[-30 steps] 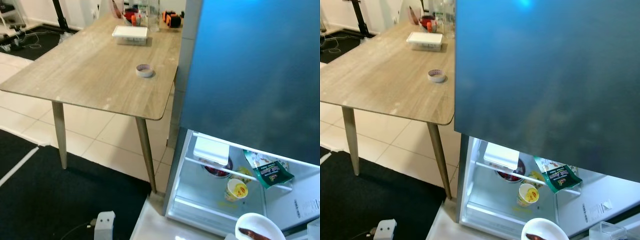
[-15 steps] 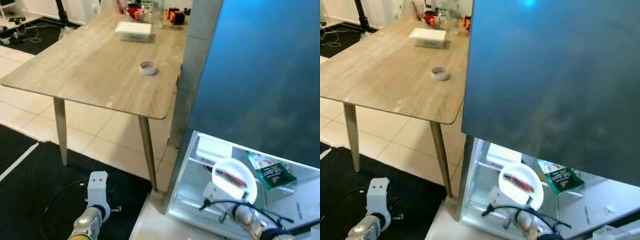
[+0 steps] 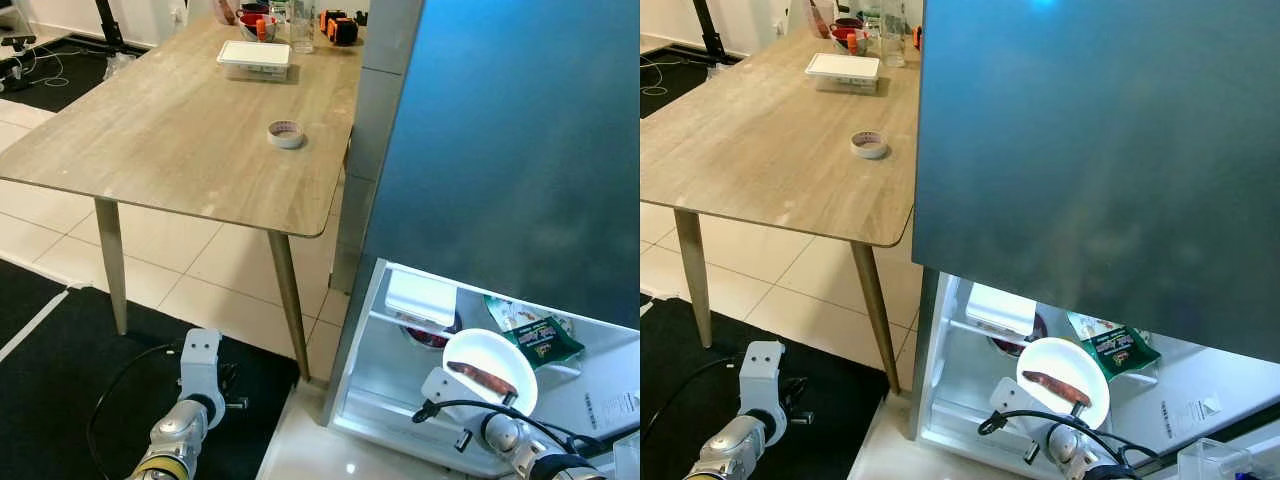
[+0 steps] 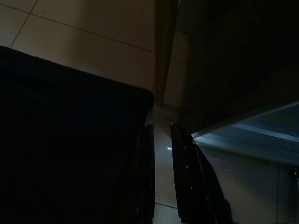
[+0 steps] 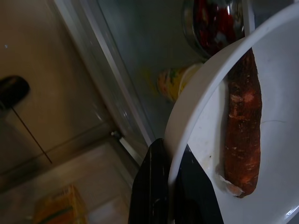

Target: Restocking fridge

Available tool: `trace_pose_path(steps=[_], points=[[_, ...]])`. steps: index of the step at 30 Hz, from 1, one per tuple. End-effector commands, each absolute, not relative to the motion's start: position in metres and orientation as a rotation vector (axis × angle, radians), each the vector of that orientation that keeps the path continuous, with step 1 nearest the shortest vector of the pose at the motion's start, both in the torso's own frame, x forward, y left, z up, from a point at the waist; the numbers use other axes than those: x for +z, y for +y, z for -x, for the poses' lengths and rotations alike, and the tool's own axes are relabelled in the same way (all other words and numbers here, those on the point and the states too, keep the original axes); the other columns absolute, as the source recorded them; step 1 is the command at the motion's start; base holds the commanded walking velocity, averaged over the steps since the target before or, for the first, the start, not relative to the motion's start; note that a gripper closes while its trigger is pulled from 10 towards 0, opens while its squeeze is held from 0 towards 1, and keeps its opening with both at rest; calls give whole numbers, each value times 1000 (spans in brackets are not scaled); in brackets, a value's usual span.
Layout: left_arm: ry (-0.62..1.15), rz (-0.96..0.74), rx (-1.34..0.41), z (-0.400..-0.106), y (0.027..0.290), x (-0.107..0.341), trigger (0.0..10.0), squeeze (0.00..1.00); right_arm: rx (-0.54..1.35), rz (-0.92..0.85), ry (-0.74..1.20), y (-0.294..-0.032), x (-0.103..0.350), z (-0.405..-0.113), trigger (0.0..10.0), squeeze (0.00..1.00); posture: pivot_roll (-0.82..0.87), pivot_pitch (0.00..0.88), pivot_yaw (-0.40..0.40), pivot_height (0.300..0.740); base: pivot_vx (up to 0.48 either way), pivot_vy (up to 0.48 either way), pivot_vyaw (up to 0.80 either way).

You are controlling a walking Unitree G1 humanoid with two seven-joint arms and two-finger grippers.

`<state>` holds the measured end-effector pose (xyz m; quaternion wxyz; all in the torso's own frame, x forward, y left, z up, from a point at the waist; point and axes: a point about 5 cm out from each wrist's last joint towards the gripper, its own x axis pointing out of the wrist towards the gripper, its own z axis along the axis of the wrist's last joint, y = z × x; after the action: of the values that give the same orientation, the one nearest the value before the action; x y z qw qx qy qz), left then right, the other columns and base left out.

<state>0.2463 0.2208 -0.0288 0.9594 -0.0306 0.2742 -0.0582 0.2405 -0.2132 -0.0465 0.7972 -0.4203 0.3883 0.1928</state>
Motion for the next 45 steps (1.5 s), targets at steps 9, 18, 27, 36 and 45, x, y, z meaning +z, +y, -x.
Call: trace_pose_path(steps=[9,18,27,36,45], points=[[530,86,-128,-252,221,-24,10000,0,398,919,865,-224,-40,-247,10000,0,31,17,-62,681,0,0,0],[497,107,-176,-261,214,-18,10000,0,406,915,873,-225,-38,-249,10000,0,24,11,-56,651,0,0,0],[499,102,-221,-264,208,-16,10000,0,424,929,876,-227,-36,-251,10000,0,2,5,-35,616,0,0,0],[485,106,-246,-266,203,-15,10000,0,434,949,860,-227,-33,-255,10000,0,3,4,-39,581,0,0,0],[385,89,-340,-286,192,5,10000,0,533,973,821,-219,-21,-270,10000,0,-5,0,-31,541,0,0,0]])
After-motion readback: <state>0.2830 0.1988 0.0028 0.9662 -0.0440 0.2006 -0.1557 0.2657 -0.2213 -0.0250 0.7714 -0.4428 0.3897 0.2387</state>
